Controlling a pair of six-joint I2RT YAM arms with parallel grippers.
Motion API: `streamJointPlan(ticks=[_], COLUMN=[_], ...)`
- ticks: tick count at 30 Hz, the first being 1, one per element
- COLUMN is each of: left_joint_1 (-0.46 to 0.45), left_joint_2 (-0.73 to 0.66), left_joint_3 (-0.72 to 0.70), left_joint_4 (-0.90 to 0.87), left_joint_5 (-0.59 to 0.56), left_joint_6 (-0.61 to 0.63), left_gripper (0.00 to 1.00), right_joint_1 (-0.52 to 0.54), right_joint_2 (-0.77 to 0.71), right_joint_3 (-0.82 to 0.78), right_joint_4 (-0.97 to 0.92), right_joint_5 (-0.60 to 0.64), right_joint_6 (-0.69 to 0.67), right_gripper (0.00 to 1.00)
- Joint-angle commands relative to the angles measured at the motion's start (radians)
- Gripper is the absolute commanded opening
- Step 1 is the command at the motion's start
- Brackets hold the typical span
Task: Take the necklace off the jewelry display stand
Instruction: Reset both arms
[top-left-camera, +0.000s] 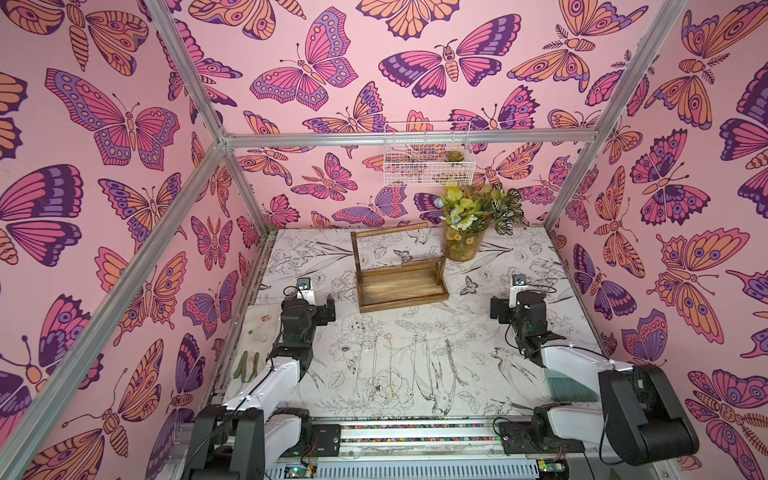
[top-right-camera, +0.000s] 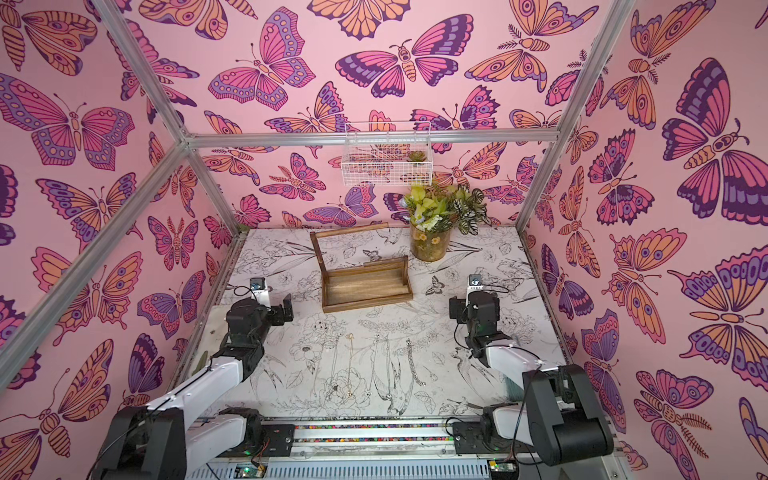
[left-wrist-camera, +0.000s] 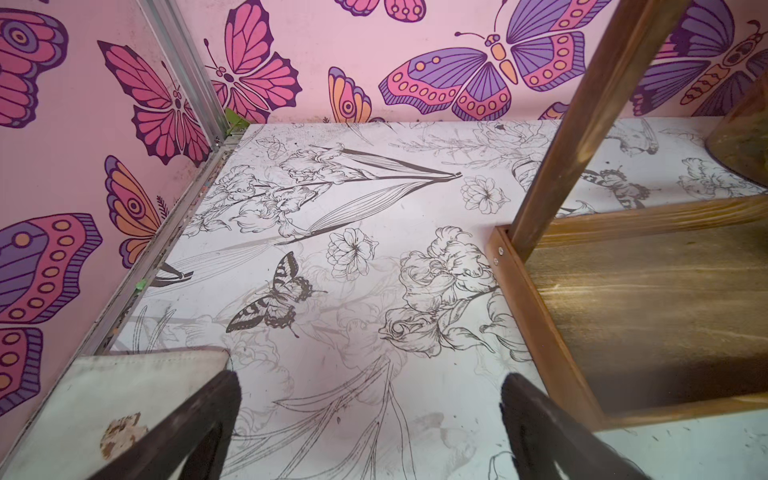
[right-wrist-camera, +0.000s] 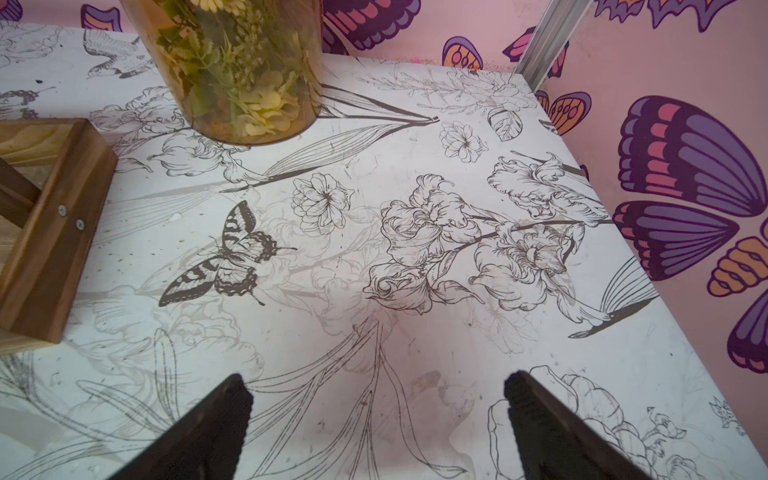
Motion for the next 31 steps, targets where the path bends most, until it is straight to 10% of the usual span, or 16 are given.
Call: streamJointPlan(ticks=[1,31], left_joint_1=[0.022,0.064], left_joint_2=[0.053,0.357], left_joint_3=[-0.018,-0.081], left_joint_4=[0.166,0.501], left_joint_5=[0.058,0.055], left_joint_6=[0.021,-0.015], left_gripper=[1.0,1.0], right_joint_1=[-0.01,-0.07], right_joint_2=[0.007,0.209], right_joint_3=[-0.017,-0.052], right_joint_4=[0.155,0.442], right_joint_5=[0.019,-0.006], right_joint_6=[-0.027,0.013], right_gripper=[0.99,0.99])
